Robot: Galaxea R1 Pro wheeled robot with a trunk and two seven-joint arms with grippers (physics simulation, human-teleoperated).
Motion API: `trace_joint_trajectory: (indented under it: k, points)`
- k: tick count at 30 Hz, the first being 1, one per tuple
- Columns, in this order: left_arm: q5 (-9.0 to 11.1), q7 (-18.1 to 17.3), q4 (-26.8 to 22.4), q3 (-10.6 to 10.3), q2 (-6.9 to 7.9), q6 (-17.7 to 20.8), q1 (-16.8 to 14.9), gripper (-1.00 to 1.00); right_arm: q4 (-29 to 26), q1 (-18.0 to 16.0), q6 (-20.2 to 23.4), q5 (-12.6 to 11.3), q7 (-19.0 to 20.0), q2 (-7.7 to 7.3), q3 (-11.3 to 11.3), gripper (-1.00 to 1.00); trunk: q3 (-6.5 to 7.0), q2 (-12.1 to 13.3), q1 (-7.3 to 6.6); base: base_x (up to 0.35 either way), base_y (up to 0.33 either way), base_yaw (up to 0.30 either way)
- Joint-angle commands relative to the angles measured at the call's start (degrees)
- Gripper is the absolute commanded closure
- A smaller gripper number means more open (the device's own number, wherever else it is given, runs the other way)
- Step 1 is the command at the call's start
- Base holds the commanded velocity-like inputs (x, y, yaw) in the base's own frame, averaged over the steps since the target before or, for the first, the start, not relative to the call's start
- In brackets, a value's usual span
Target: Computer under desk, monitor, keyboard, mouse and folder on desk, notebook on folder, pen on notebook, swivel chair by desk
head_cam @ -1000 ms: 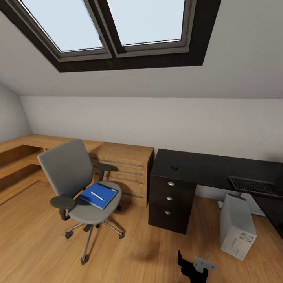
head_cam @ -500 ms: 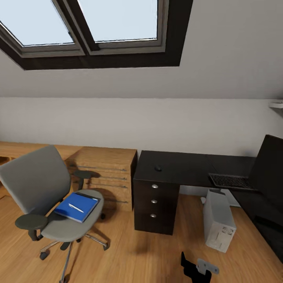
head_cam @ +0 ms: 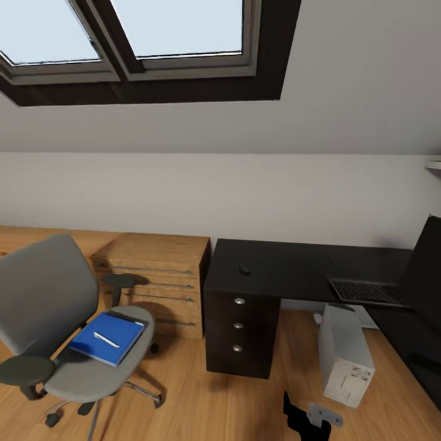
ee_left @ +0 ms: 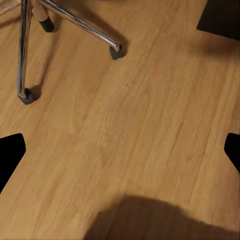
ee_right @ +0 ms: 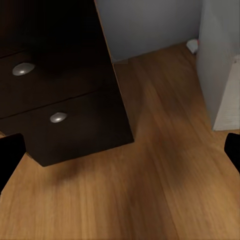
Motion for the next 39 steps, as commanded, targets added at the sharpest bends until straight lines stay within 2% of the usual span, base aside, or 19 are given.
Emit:
trace_joint_trajectory:
  k: [1,6,9,10,11,13,14,15,16,17,21,24,25,27,28,30,34,38,39]
  points:
    - [0.6,0.3,0.0,-0.5,0.03,-0.3,-0.1,-1.00,0.1,-0.1,-0.2,-0.4,0.3,0.03,0.1,-1.00,-0.06,0.0,0.03,0.318,0.000,-0.001]
    - [-1.4,0.4,-0.1,-2.3,-0.15,-1.3,-0.1,-1.00,0.2,-0.1,-0.2,0.7,0.3,0.17,0.0,-1.00,-0.11,0.0,0.03,0.324,0.000,0.000]
    - [-2.4,0.5,-1.0,-3.7,-0.16,-3.7,-0.1,-1.00,0.0,-0.1,-0.3,0.8,0.3,0.18,0.1,-1.00,-0.15,0.0,0.03,0.326,0.000,0.000]
    - [-3.0,0.5,-19.1,-4.5,0.35,2.0,-0.1,-1.00,-12.7,-0.1,0.2,0.3,0.0,0.11,-0.3,-1.00,-0.15,0.0,0.03,0.118,0.000,0.000]
    - [-3.0,0.5,-22.4,-4.5,0.46,5.5,-0.1,-1.00,-16.9,-0.1,0.8,0.3,-0.1,0.19,-0.4,-1.00,-0.15,0.0,0.03,0.076,0.000,0.000]
    - [-3.0,0.7,-25.9,-4.4,0.59,8.8,-0.1,-1.00,-21.2,-0.1,2.2,0.3,-0.5,0.31,-0.4,-1.00,-0.15,0.0,0.03,0.055,0.000,0.000]
    - [-3.0,1.2,-29.5,-4.4,0.84,11.8,-0.1,-1.00,-25.3,-0.1,4.6,0.3,-1.2,0.50,-0.4,-1.00,-0.15,0.0,0.03,0.031,0.000,0.000]
    - [-2.8,5.0,-39.4,-4.5,1.47,19.0,-0.1,-1.00,-37.3,-0.1,18.2,0.6,-4.5,1.38,-0.2,-1.00,-0.15,0.0,0.03,0.008,0.000,0.000]
    - [-2.8,5.8,-40.8,-4.5,1.49,20.0,-0.1,-1.00,-39.3,-0.1,20.8,0.6,-5.0,1.48,-0.1,-1.00,-0.15,0.0,0.03,0.007,0.000,0.000]
    - [-2.8,7.1,-43.2,-4.5,1.56,21.9,-0.1,-1.00,-43.2,-0.1,26.1,0.7,-5.7,1.62,0.0,-1.00,-0.15,0.0,0.03,0.004,0.000,0.000]
    - [-2.8,9.0,-49.4,-4.5,1.64,25.4,-0.1,-1.00,-53.5,-0.1,41.4,0.7,-6.7,1.82,0.9,-1.00,-0.15,0.0,0.03,0.002,0.000,0.000]
    - [-2.8,9.4,-52.2,-4.5,1.66,26.3,-0.1,-1.00,-58.2,-0.1,48.5,0.7,-7.0,1.82,2.4,-1.00,-0.15,0.0,0.03,0.000,0.000,0.000]
    - [-2.8,9.6,-54.7,-4.5,1.71,27.4,-0.1,-1.00,-62.8,-0.1,54.9,0.7,-7.1,1.81,4.4,-1.00,-0.15,0.0,0.03,0.000,0.000,0.000]
    - [-2.8,9.7,-56.8,-4.5,1.74,29.2,-0.1,-1.00,-67.1,-0.1,60.3,0.7,-7.5,1.80,6.7,-1.00,-0.15,0.0,0.03,0.000,0.000,0.000]
    - [-2.8,9.7,-58.2,-4.4,1.75,31.4,-0.1,-1.00,-70.5,-0.1,64.8,0.7,-8.2,1.80,9.2,-1.00,-0.15,0.0,0.03,0.000,0.000,0.000]
    - [-2.8,9.8,-58.9,-4.4,1.82,32.8,-0.1,-1.00,-72.5,-0.1,68.0,0.6,-8.9,1.78,11.4,-1.00,-0.15,0.0,0.03,0.004,0.000,0.000]
    - [-2.4,9.8,-58.6,-4.3,2.85,33.8,-0.1,-1.00,-72.8,-0.1,70.4,0.3,-9.4,1.76,13.4,-1.00,-0.15,0.0,0.03,0.120,0.000,0.000]
    - [-2.0,9.8,-57.2,-4.3,4.77,34.1,-0.1,-1.00,-66.5,-0.1,70.1,0.2,-9.7,1.71,13.9,-1.00,-0.15,0.0,0.03,0.271,0.000,0.000]
    - [-1.8,9.8,-56.7,-4.3,5.98,34.2,-0.1,-1.00,-64.3,-0.1,68.4,0.2,-9.7,1.64,13.8,-1.00,-0.15,0.0,0.03,0.313,0.000,0.000]
